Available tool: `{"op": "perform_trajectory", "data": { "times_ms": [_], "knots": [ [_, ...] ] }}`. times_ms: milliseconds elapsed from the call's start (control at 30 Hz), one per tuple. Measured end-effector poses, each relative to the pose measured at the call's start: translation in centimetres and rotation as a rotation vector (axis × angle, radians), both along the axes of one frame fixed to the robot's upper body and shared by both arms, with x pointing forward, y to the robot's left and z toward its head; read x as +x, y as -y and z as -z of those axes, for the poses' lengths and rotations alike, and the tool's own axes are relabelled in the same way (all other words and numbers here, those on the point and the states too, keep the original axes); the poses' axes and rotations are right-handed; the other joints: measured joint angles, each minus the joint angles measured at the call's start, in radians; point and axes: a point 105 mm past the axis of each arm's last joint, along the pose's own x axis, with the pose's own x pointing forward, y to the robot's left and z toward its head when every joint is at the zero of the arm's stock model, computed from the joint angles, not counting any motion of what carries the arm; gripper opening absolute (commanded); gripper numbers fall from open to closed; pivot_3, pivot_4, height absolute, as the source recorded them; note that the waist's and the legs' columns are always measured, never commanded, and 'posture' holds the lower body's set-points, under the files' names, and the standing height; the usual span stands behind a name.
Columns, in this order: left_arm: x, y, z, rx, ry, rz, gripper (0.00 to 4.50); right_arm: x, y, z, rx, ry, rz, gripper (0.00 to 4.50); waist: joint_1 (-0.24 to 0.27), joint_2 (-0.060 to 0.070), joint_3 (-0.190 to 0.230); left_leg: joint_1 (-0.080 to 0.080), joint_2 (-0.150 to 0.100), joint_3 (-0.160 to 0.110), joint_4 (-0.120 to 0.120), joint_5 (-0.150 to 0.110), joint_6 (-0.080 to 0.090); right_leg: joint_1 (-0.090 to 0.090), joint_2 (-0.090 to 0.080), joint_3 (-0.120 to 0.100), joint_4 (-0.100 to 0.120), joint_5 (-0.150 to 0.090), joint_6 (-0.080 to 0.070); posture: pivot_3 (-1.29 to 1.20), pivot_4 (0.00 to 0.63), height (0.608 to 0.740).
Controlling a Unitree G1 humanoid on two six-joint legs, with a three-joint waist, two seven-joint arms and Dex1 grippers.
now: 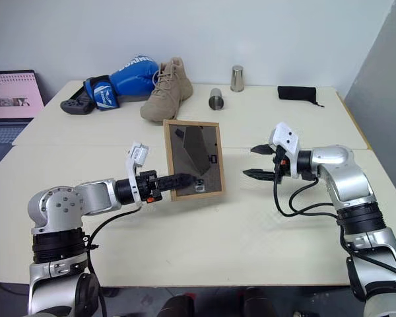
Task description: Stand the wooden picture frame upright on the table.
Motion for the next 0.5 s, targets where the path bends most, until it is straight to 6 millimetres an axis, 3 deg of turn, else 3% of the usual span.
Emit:
{"op": "perform_trajectory", "data": {
  "times_ms": [267,500],
  "knots": [
    [-1.7,0.2,0.4,-0.142,-0.134,0.048,1.29,0.7,0.4,2.5,-0.249,0.488,-0.124,3.73,0.001,0.0,0.0,0.001,0.0,0.0,0.0,0.001,-0.002,0.001,-0.001,0.0,0.0,0.0,0.0,0.0,0.15,0.74],
    [-1.8,1.0,0.0,-0.262,-0.2,0.066,1.29,0.7,-1.0,0.4,-0.299,0.926,-0.209,3.73,0.004,0.0,0.0,0.001,-0.001,0.0,0.001,0.003,-0.005,0.001,-0.002,0.001,0.001,0.0,0.0,0.0,0.15,0.74]
  ]
}}
